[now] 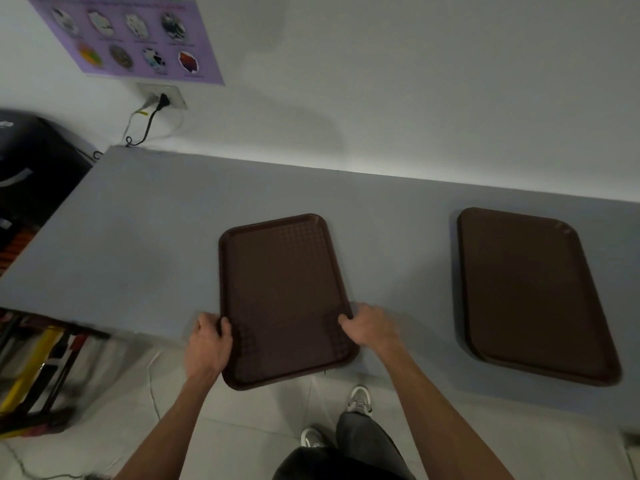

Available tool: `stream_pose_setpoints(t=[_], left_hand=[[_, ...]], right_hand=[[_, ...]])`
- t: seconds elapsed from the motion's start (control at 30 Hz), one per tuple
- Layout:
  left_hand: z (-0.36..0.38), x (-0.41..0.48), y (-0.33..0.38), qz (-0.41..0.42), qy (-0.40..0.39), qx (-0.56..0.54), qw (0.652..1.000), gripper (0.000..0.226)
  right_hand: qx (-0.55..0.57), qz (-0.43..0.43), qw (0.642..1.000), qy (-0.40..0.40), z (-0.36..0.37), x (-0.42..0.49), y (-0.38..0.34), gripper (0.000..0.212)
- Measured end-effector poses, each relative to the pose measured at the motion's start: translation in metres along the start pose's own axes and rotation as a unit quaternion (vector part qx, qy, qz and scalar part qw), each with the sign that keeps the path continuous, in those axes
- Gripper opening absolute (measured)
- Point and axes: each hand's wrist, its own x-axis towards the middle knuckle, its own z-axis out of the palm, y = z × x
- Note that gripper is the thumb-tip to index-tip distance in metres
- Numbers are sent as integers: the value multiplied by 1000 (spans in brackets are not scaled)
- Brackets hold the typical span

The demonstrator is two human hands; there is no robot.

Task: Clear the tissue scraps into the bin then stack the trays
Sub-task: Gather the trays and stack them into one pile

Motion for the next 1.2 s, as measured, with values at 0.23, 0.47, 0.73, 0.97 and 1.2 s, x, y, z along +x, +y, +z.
stream_pose_setpoints(t=[0.23, 0.47, 0.73, 0.97, 1.2], left_hand=[[12, -12, 24, 22, -21, -26, 999, 25], [5, -41, 74, 111, -22, -97, 989, 23], [2, -89, 186, 219, -28, -155, 963, 25], [57, -126, 264, 257, -47, -157, 952, 15], [160, -169, 326, 274, -91, -130, 949, 16]], right_hand=[[69, -39, 986, 144, 21, -23, 9, 42], [217, -28, 955, 202, 9, -57, 68, 27], [274, 0, 914, 300, -67, -92, 143, 29], [253, 7, 894, 371, -110, -92, 244, 19], [213, 34, 894, 392, -139, -67, 363, 23]])
